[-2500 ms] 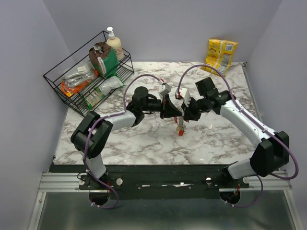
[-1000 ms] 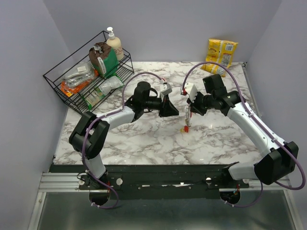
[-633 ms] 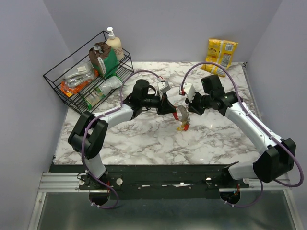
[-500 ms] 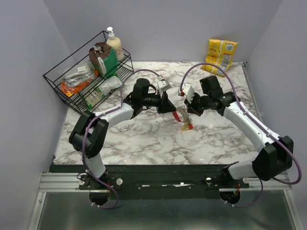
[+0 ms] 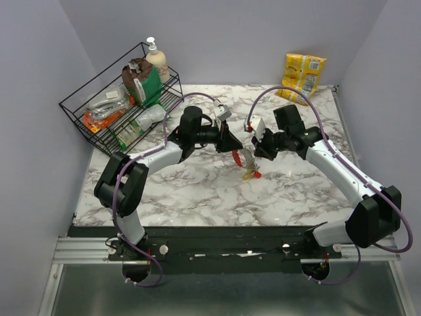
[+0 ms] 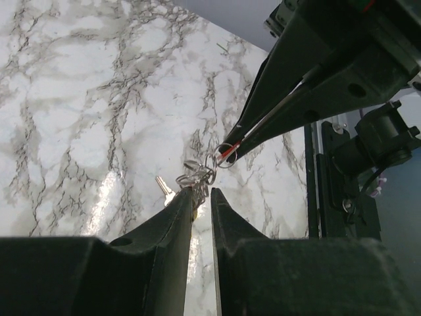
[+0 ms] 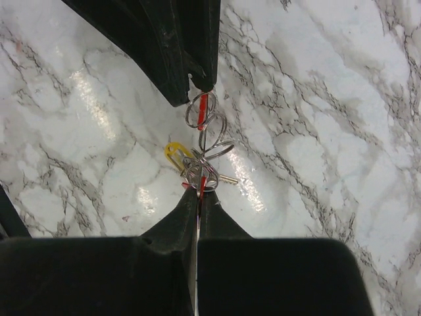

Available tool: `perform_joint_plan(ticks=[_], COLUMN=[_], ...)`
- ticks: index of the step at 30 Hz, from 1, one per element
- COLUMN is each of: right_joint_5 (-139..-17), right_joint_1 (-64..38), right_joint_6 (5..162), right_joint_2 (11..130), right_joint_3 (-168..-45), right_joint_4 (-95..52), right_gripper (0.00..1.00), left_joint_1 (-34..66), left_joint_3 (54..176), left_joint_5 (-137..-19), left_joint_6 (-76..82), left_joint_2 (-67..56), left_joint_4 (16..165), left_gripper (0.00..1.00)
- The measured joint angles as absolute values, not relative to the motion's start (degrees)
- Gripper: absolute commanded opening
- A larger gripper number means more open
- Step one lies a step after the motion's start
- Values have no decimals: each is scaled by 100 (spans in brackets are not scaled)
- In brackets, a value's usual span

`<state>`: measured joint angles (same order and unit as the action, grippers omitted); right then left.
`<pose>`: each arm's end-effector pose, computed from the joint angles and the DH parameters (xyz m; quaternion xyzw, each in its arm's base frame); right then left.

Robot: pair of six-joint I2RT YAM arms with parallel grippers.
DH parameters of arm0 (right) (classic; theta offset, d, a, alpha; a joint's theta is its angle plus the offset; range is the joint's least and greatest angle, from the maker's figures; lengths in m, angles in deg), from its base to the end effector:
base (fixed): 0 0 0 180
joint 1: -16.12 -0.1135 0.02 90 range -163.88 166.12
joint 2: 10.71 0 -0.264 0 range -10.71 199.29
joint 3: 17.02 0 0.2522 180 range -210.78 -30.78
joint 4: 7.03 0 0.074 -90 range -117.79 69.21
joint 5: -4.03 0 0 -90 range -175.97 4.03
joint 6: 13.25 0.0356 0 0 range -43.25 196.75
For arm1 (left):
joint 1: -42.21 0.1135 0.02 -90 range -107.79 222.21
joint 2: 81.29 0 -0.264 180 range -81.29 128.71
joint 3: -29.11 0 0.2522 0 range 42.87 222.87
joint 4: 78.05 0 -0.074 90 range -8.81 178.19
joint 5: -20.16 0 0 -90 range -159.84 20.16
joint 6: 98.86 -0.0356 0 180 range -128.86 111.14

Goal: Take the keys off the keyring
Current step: Remove the key from the keyring.

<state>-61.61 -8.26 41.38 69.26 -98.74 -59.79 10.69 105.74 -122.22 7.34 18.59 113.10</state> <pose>0.2609 0.1343 0.2984 -0.5200 0.7639 0.1667 0.3438 0.3182 -0.2283 0.2540 0.3680 0.6546 -0.5421 0.3771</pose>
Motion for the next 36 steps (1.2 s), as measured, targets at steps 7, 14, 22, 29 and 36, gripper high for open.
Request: perform_joint_plan(ticks=[7,14,22,29,36], right_joint_5=[-6006,-5938,-5849,-5761,-5696], right_joint_1=[-826,-826,-826,-826,-826], right_joint_6=[4218,4227,4227,4225,4225], right_joint_2=[6935,6935,6935,6935,6932], right_joint_3=[-9874,-9874,-9874,-9874,-9874], right_joint_4=[-5982,-5982,-5982,-5986,-5986], right_gripper=[6,6,6,6,6], left_joint_1=[902,739,723,721,721], left_joint_3=[10572,10572,10572,10572,10572], left_joint_5=[-12235,-12231,-12150,-12104,-12108], left_joint_6=[874,763,525,439,433], left_joint_2=[1870,1957,1966,1966,2005], left_joint_4=[11533,11463,11260,11209,11212], left_gripper=[27,27,27,27,28])
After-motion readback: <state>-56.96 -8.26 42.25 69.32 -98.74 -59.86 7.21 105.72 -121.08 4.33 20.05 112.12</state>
